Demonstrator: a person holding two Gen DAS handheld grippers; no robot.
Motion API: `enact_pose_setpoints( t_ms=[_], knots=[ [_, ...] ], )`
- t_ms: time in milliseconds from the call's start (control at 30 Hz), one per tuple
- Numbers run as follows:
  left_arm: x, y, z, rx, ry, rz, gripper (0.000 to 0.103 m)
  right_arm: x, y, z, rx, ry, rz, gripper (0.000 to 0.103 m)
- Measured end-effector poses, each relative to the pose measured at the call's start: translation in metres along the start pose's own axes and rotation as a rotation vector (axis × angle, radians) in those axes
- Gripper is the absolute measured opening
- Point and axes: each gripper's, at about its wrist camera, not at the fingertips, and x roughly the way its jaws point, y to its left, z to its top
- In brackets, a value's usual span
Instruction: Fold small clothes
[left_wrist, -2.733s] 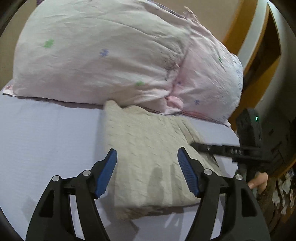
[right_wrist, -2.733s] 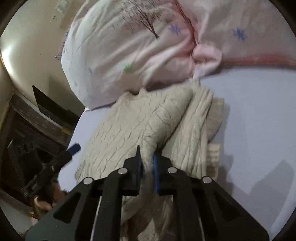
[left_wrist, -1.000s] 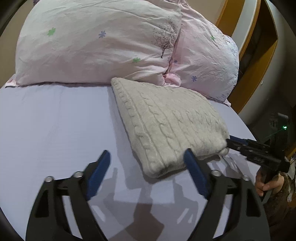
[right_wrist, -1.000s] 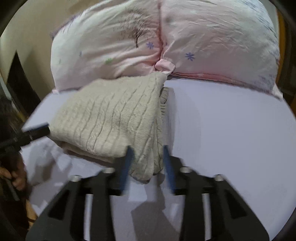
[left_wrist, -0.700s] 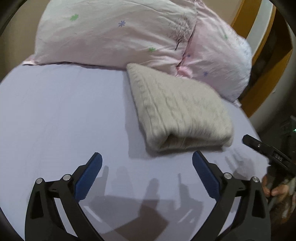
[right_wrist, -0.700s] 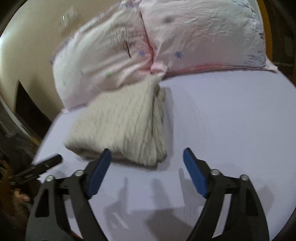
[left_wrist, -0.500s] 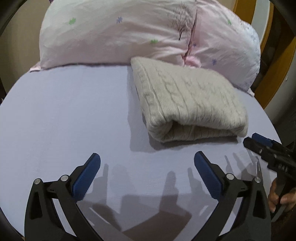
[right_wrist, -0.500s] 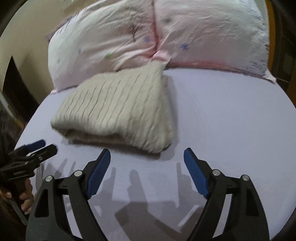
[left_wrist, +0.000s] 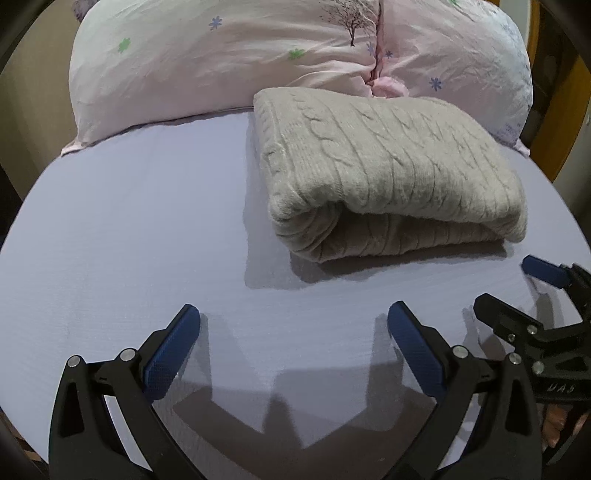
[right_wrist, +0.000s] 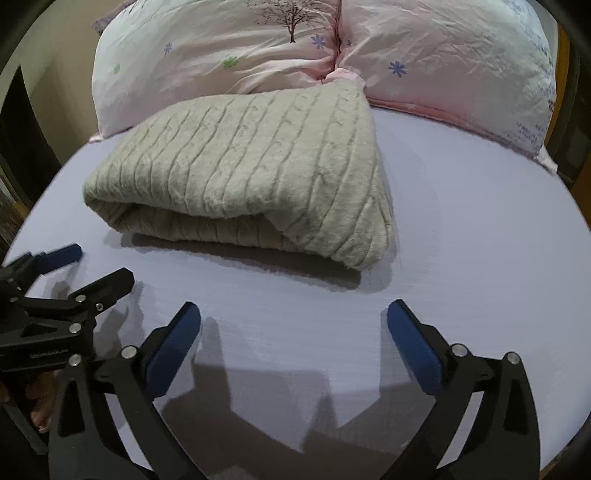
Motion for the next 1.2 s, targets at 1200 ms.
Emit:
enact_pose_setpoints(
  t_ms=[1200],
  knots=[
    [0.0002,-0.0031,-0.0027,0.024,-0.003,0.006,0.102,0.001,-0.0023,-0.0001,0.013,-0.005,-0.023,0.101]
  ],
)
